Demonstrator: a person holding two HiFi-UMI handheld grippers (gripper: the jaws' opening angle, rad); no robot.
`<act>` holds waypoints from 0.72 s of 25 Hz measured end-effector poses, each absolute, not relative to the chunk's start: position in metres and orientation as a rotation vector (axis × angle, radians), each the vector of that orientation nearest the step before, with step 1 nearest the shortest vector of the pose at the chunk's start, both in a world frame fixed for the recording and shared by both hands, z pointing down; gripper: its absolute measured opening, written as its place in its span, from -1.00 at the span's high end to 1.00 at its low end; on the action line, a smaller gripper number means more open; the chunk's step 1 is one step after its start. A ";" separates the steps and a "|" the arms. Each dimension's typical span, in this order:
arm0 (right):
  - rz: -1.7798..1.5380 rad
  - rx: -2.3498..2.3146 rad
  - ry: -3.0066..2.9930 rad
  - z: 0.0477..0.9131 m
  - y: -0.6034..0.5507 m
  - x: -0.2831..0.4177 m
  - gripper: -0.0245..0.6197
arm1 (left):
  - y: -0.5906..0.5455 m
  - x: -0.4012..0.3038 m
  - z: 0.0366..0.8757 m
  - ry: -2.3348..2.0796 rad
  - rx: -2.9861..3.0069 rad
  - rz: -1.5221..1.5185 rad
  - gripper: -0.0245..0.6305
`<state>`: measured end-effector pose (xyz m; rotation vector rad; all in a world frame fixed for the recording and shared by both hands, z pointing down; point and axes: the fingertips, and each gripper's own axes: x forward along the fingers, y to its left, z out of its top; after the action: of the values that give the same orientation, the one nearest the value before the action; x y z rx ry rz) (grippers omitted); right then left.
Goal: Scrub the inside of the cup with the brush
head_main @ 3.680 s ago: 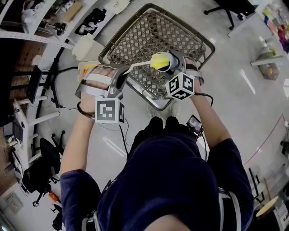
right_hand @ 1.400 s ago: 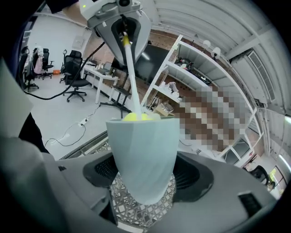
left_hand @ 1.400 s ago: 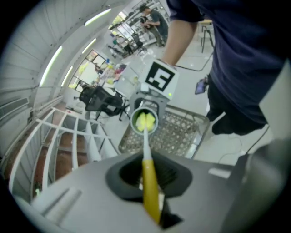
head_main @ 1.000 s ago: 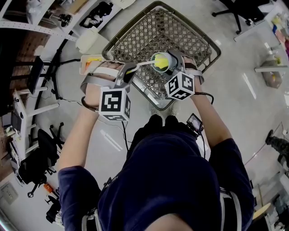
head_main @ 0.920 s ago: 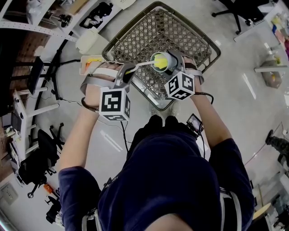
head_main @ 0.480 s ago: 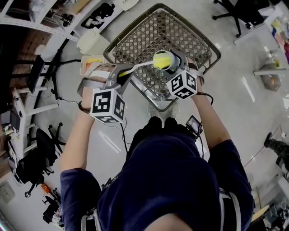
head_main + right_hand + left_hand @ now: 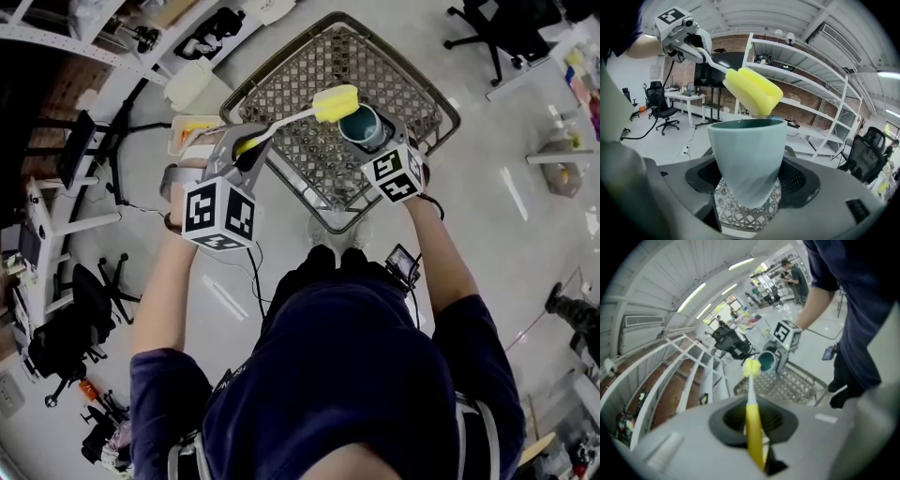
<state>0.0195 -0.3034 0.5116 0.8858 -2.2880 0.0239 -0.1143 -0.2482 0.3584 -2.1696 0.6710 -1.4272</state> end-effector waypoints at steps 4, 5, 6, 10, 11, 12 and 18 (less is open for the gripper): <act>0.142 0.927 -2.365 0.498 -0.301 0.016 -0.20 | -0.260 -0.120 0.349 0.828 -2.221 -1.360 0.83; 0.184 0.944 -2.385 0.495 -0.301 0.016 -0.20 | -0.263 -0.122 0.348 0.877 -2.246 -1.336 0.82; 0.220 0.959 -2.405 0.491 -0.300 0.016 -0.20 | -0.265 -0.124 0.347 0.924 -2.272 -1.312 0.82; 0.325 0.997 -2.492 0.469 -0.299 0.013 -0.20 | -0.266 -0.130 0.351 1.042 -2.360 -1.252 0.82; 0.343 1.004 -2.513 0.463 -0.299 0.013 -0.20 | -0.265 -0.131 0.354 1.057 -2.381 -1.245 0.82; 0.356 1.008 -2.532 0.458 -0.298 0.013 -0.20 | -0.263 -0.130 0.358 1.070 -2.400 -1.239 0.83; 0.375 1.003 -2.581 0.441 -0.295 0.013 -0.20 | -0.255 -0.129 0.371 1.159 -2.485 -1.191 0.82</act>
<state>0.0130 -0.2948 0.4412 1.0032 -2.5811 0.3753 -0.1285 -0.2551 0.3707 -2.4847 1.1585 -1.1913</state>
